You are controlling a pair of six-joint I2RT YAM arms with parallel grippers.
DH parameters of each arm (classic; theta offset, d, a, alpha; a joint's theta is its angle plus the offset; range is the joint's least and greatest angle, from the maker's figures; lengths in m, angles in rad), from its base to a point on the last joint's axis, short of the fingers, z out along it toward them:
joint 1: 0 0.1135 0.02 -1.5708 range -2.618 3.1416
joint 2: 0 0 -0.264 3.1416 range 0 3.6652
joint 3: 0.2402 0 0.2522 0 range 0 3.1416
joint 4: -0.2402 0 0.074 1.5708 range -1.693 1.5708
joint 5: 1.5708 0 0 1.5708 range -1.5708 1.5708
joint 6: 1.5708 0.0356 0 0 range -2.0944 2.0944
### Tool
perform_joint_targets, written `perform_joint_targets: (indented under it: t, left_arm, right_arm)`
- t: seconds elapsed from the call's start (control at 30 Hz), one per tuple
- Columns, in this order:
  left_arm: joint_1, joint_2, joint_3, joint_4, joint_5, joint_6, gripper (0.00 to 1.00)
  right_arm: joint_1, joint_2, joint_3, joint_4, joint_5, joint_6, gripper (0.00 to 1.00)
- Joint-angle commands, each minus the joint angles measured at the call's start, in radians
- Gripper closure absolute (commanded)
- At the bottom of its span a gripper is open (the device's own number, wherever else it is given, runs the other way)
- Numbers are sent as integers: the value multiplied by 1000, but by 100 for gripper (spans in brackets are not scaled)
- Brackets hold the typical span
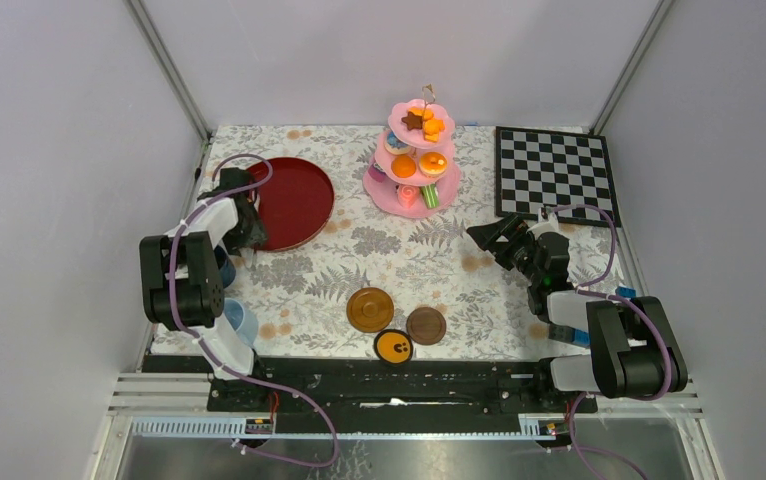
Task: Serve the afternoon tea
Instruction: Pick up the clamp from the tray.
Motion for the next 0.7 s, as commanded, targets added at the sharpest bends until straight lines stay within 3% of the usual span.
perform_joint_targets:
  t: [0.0, 0.23, 0.67]
  left_arm:
    - [2, 16, 37, 12, -36, 23, 49]
    - [3, 16, 60, 12, -33, 31, 66]
    - [-13, -133, 67, -8, 36, 32, 74]
  right_arm:
    - [-4, 1, 2, 49, -12, 0, 2]
    - [-4, 4, 4, 48, -13, 1, 2]
    - [-4, 7, 5, 48, -15, 1, 2]
